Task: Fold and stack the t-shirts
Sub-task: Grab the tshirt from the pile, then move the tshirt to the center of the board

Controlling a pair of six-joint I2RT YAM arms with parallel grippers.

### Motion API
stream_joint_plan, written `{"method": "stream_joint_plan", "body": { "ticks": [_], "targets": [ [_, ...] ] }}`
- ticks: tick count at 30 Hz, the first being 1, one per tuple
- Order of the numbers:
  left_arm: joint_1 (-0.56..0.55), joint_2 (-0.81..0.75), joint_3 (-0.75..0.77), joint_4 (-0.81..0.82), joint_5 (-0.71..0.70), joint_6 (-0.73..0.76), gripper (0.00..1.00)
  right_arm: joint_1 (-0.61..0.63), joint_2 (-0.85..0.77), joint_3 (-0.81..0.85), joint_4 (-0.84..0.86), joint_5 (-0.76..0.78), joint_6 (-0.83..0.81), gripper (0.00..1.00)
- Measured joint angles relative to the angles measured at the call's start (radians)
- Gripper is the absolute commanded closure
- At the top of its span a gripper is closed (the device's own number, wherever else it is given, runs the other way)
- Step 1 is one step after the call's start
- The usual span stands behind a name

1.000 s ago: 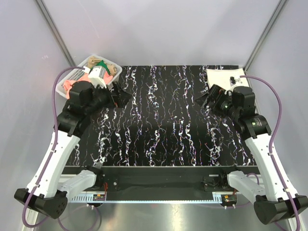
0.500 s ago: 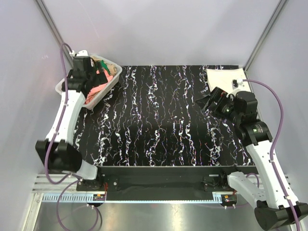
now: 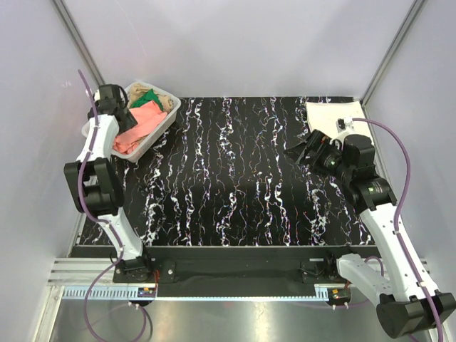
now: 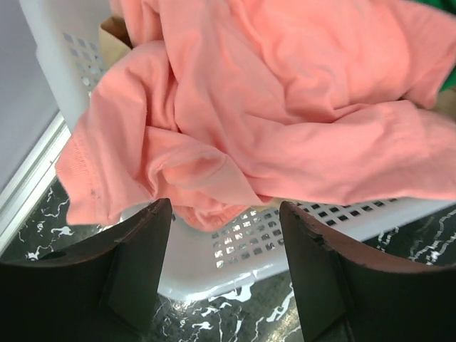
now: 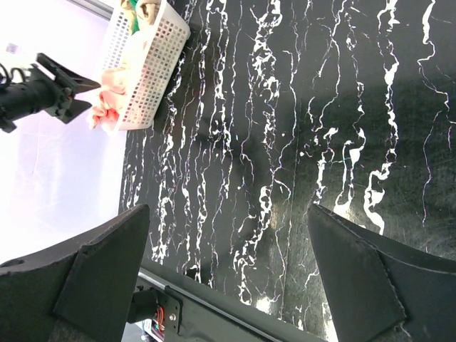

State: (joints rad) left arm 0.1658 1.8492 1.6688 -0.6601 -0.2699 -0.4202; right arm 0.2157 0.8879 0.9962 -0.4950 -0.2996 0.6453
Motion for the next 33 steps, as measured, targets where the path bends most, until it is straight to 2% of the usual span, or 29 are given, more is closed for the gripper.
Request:
{"method": "stream_joint_plan", "body": {
  "ticks": [2,4,5,9,11,18,22,25,28,31,33],
  "targets": [
    [0.003,0.029,0.0,0.0,0.0,-0.009,0.35,0.0,0.009,-0.002,0.005,0.0,0.0,0.0],
    [0.008,0.064,0.001,0.001,0.005,-0.02,0.42,0.0,0.021,-0.002,0.005,0.0,0.003,0.0],
    [0.01,0.084,0.004,-0.001,0.009,-0.023,0.54,0.0,0.027,-0.002,0.005,0.0,0.004,0.0],
    [0.026,0.148,0.043,0.0,0.028,-0.023,0.91,0.0,0.035,-0.002,0.005,0.0,0.008,0.0],
    [0.029,0.15,0.069,-0.012,0.041,-0.013,1.0,0.0,0.034,-0.002,0.005,0.0,0.013,0.0],
    [-0.013,0.035,0.266,-0.035,0.112,0.048,1.0,0.0,0.005,-0.011,0.014,-0.008,0.035,0.0],
    [-0.085,-0.13,0.4,0.002,0.266,0.04,1.0,0.0,-0.042,-0.02,0.02,-0.008,0.046,0.0],
    [-0.136,-0.29,0.442,0.066,0.396,0.001,1.0,0.0,-0.068,-0.021,0.02,-0.008,0.06,0.0],
    [-0.153,-0.472,0.422,0.165,0.517,-0.056,1.0,0.0,-0.074,-0.021,0.019,-0.008,0.071,0.0],
    [-0.157,-0.661,0.278,0.28,0.609,-0.122,1.0,0.0,-0.073,-0.021,0.003,-0.006,0.07,0.0],
    [-0.182,-0.806,0.118,0.362,0.658,-0.163,1.0,0.0,-0.073,-0.02,-0.014,-0.004,0.069,0.0]
  ]
}}
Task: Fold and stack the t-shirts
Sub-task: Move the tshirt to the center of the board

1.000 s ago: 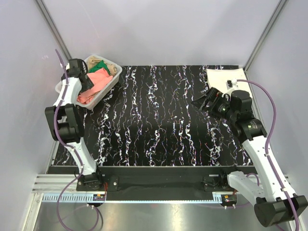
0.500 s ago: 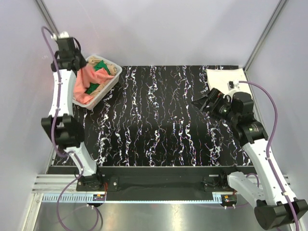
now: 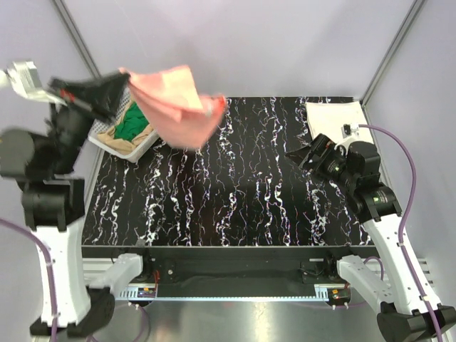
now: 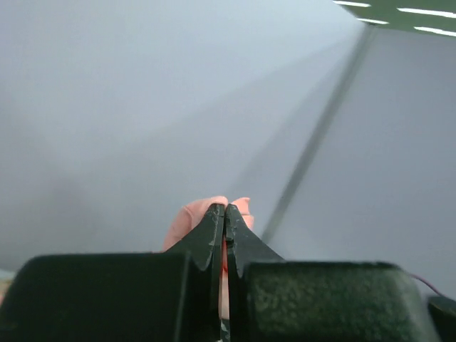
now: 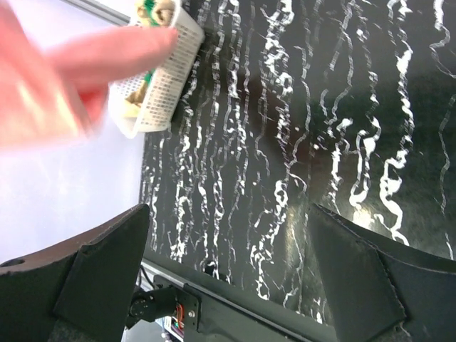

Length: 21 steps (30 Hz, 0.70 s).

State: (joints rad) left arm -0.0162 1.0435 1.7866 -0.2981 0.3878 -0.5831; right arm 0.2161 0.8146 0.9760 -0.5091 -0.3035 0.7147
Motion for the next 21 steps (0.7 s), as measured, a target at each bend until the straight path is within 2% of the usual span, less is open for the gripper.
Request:
{"method": "stream_joint_plan", "body": {
  "ticks": [3,6,8,11,15,20,21],
  "targets": [
    [-0.053,-0.157,-0.275,0.087,0.064,-0.061,1.0,0.0,0.001,0.001,-0.025,0.007,-0.002,0.0],
    [-0.095,-0.231,-0.582,0.117,0.103,-0.105,1.0,0.0,0.007,0.001,-0.042,0.012,-0.002,0.0],
    [-0.108,-0.257,-0.784,0.091,0.099,-0.111,1.0,0.0,0.022,0.0,-0.045,0.014,-0.002,0.0],
    [-0.109,-0.253,-1.03,-0.074,0.059,-0.1,1.0,0.0,0.051,-0.016,-0.044,0.015,-0.001,0.01],
    [-0.109,-0.295,-1.131,-0.188,0.031,-0.068,1.0,0.0,0.108,-0.063,-0.035,0.005,0.002,0.05],
    [-0.109,-0.349,-1.162,-0.164,0.026,-0.051,1.0,0.005,0.267,-0.128,-0.005,0.005,0.014,0.15],
    [-0.109,-0.347,-1.172,-0.161,0.026,-0.049,1.0,0.013,0.316,-0.136,0.003,0.006,0.015,0.22]
  ]
}}
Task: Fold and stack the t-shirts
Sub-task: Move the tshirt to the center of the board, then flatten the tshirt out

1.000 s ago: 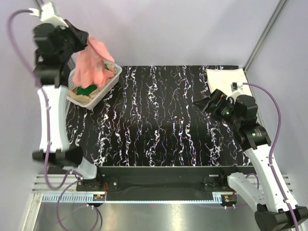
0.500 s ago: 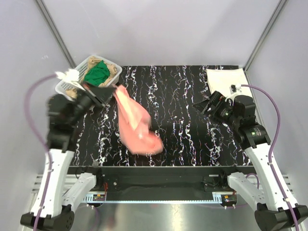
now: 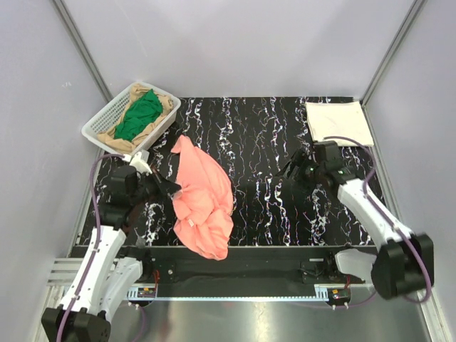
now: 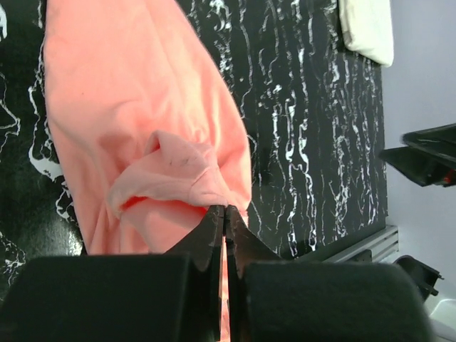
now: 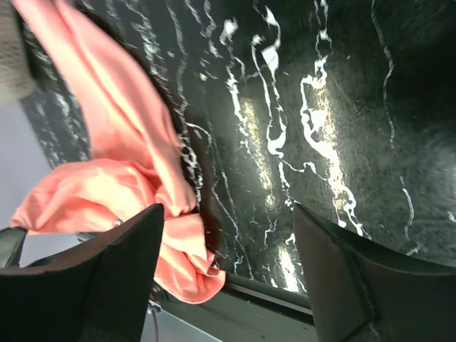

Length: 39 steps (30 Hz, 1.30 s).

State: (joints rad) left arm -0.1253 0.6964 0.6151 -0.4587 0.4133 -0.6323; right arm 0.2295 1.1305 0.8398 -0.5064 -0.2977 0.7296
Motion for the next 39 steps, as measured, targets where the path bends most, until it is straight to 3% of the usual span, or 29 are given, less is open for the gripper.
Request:
{"method": "stream_joint_plan", "body": {
  "ticks": [5,11,15,21,23,24,25,26,27,28,33,39],
  "targets": [
    [0.0,0.02,-0.041,-0.018,-0.019,0.007,1.0,0.093,0.187,0.008,0.073,0.007,-0.016,0.36],
    [0.0,-0.024,-0.039,-0.028,-0.089,0.013,1.0,0.306,0.528,0.201,0.204,-0.044,-0.089,0.32],
    [0.0,-0.047,-0.008,-0.058,-0.14,0.029,1.0,0.369,0.691,0.316,0.282,-0.094,-0.123,0.33],
    [0.0,-0.056,0.013,-0.079,-0.164,0.034,1.0,0.386,0.809,0.392,0.316,-0.117,-0.134,0.32],
    [0.0,-0.062,0.013,-0.086,-0.167,0.034,1.0,0.39,0.856,0.431,0.332,-0.123,-0.134,0.39],
    [0.0,-0.064,0.013,-0.087,-0.168,0.034,1.0,0.394,0.872,0.444,0.337,-0.122,-0.134,0.56],
    [0.0,-0.066,0.013,-0.088,-0.169,0.033,1.0,0.398,0.883,0.452,0.341,-0.121,-0.135,0.65],
    [0.0,-0.069,0.014,-0.09,-0.169,0.034,1.0,0.402,0.887,0.454,0.342,-0.117,-0.136,0.77],
    [0.0,-0.07,0.017,-0.097,-0.171,0.034,1.0,0.408,0.887,0.456,0.336,-0.105,-0.134,0.96],
    [0.0,-0.07,0.025,-0.108,-0.175,0.035,1.0,0.412,0.886,0.458,0.332,-0.095,-0.135,1.0],
    [-0.001,-0.024,0.214,-0.214,-0.238,0.083,1.0,0.395,0.772,0.457,0.199,0.065,-0.142,1.0],
    [-0.001,0.101,0.583,-0.237,-0.304,0.128,1.0,0.251,0.264,0.482,-0.01,0.337,-0.17,1.0]
  ]
}}
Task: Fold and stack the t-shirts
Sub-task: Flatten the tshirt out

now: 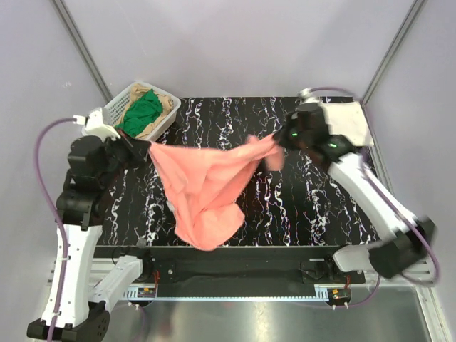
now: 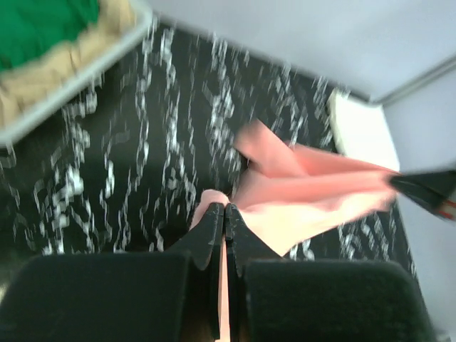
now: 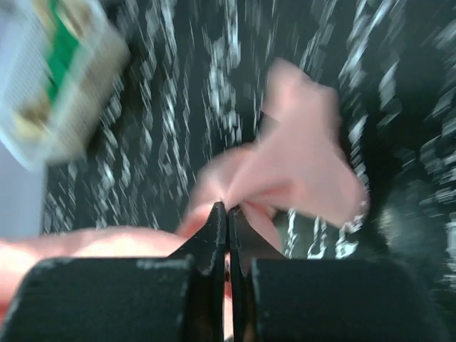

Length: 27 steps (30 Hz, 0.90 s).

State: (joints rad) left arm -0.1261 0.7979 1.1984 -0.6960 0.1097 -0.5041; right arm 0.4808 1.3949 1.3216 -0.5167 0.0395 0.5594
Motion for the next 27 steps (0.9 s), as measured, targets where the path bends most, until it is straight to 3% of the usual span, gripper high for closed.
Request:
{"method": "stream_joint_plan", "body": {
  "ticks": [5,10,20,27],
  "targets": [
    [0.0,0.072,0.128,0.011,-0.061,0.037,1.0,-0.013,-0.303,0.108,-0.112,0.137,-0.03,1.0],
    [-0.002,0.15,0.09,-0.003,-0.046,0.06,1.0,-0.008,-0.412,0.01,-0.174,0.135,-0.024,1.0],
    [-0.004,0.147,-0.18,-0.056,-0.031,0.098,1.0,-0.008,-0.262,-0.211,-0.232,0.12,-0.017,1.0],
    [-0.004,0.187,-0.108,-0.06,-0.065,0.108,1.0,-0.008,-0.14,-0.153,-0.134,0.124,-0.075,0.97]
  ]
}}
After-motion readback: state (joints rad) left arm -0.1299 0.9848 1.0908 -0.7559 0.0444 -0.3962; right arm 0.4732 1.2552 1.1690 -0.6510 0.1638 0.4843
